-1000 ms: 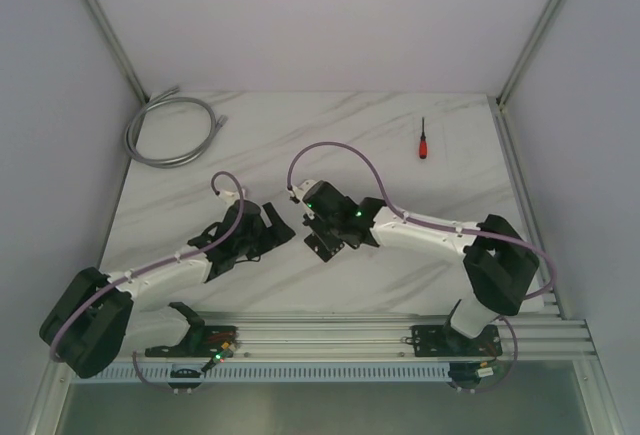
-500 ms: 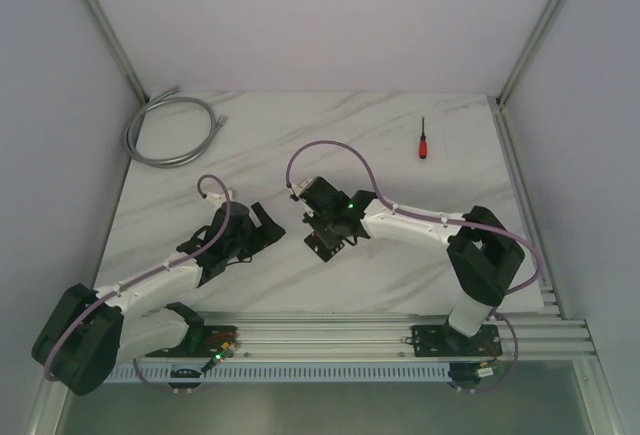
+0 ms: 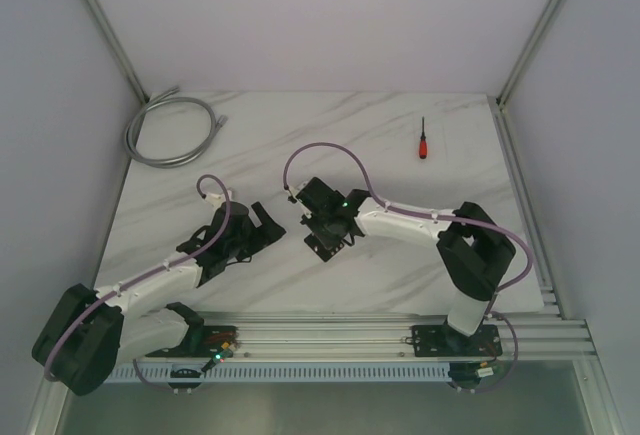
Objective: Snap on the fuse box
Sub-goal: Install the fuse at the fuse box base.
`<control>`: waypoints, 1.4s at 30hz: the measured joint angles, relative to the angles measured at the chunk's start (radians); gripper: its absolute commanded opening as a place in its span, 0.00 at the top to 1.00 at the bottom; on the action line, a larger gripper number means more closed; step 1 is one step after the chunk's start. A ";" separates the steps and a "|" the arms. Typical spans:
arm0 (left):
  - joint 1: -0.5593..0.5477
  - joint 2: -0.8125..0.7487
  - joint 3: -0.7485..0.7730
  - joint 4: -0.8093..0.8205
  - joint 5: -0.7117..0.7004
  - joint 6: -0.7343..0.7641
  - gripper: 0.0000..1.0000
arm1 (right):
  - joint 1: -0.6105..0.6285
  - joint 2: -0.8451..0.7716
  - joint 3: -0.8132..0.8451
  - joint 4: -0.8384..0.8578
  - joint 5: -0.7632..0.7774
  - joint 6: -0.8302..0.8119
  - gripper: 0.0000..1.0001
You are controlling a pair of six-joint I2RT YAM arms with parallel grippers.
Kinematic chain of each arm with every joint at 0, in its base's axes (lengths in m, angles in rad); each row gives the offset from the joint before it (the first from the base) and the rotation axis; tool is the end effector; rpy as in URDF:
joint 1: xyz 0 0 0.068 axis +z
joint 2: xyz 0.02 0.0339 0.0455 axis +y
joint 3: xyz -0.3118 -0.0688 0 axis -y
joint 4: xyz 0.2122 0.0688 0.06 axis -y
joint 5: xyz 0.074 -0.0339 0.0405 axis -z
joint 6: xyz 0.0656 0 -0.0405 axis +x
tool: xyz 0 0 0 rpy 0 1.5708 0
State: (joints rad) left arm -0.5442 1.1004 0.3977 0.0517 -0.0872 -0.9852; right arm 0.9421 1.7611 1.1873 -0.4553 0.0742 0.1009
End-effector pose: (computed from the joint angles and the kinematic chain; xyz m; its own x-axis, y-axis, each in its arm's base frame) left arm 0.1657 -0.0936 0.2156 -0.6670 -0.5668 -0.4836 -0.1798 0.7523 -0.6338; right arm 0.2166 0.2896 0.2354 -0.5803 -0.6273 -0.5194 -0.7293 0.6841 -0.0113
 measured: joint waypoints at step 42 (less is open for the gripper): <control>0.021 -0.053 -0.015 -0.019 -0.016 0.000 0.00 | 0.025 0.127 0.127 -0.132 0.052 0.008 1.00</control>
State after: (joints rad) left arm -0.5228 1.0477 0.3828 0.0322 -0.1032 -0.9855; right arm 0.9672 1.8877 1.3140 -0.5877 0.1261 0.1085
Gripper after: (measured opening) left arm 0.998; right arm 0.065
